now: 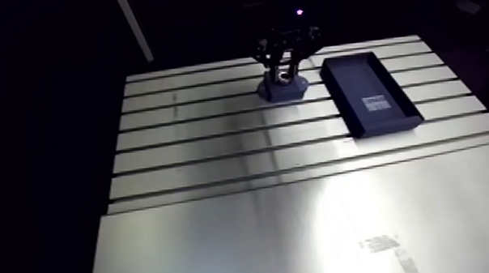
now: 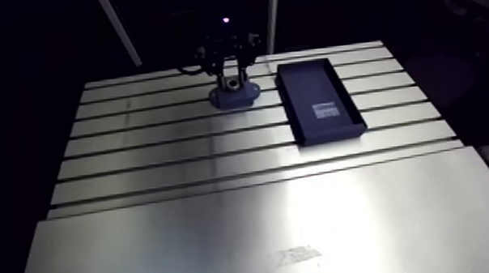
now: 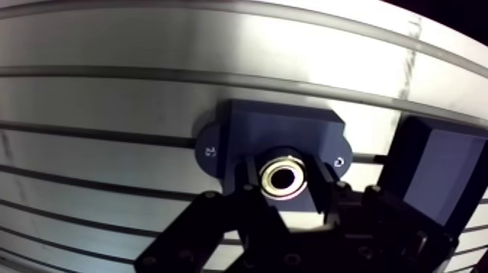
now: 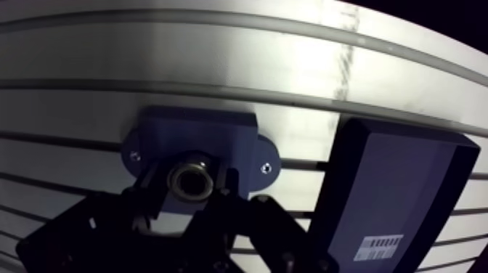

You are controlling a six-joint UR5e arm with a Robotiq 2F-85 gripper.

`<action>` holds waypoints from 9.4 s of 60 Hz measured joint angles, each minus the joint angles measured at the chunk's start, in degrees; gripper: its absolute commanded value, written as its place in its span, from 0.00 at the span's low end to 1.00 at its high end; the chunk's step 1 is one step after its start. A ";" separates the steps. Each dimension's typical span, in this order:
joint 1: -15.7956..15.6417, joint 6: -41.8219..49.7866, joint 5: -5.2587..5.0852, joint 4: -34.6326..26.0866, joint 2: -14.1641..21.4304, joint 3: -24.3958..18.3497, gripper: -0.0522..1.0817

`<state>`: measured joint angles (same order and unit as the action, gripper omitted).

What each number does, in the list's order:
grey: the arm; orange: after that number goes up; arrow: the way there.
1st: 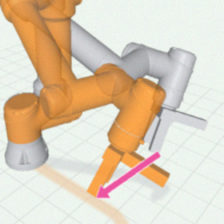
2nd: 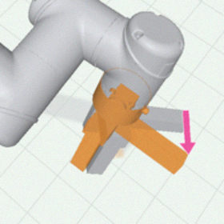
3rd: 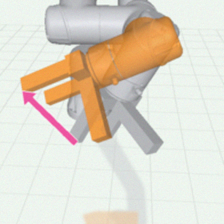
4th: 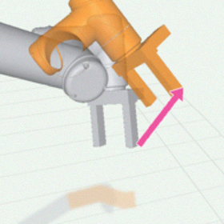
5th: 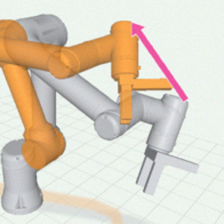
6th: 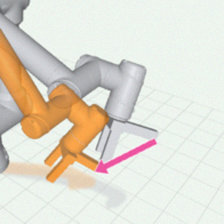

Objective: Pick up the bearing and press it into the housing until flush.

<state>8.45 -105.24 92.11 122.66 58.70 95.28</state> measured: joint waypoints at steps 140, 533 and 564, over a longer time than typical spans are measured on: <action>-0.16 0.54 -0.22 -8.47 2.70 -4.69 1.00; 0.33 -1.03 -0.78 -4.22 0.08 -1.94 1.00; 0.47 -1.61 -0.67 -4.14 0.13 -1.57 1.00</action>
<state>8.92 -106.85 91.44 118.52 58.83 93.72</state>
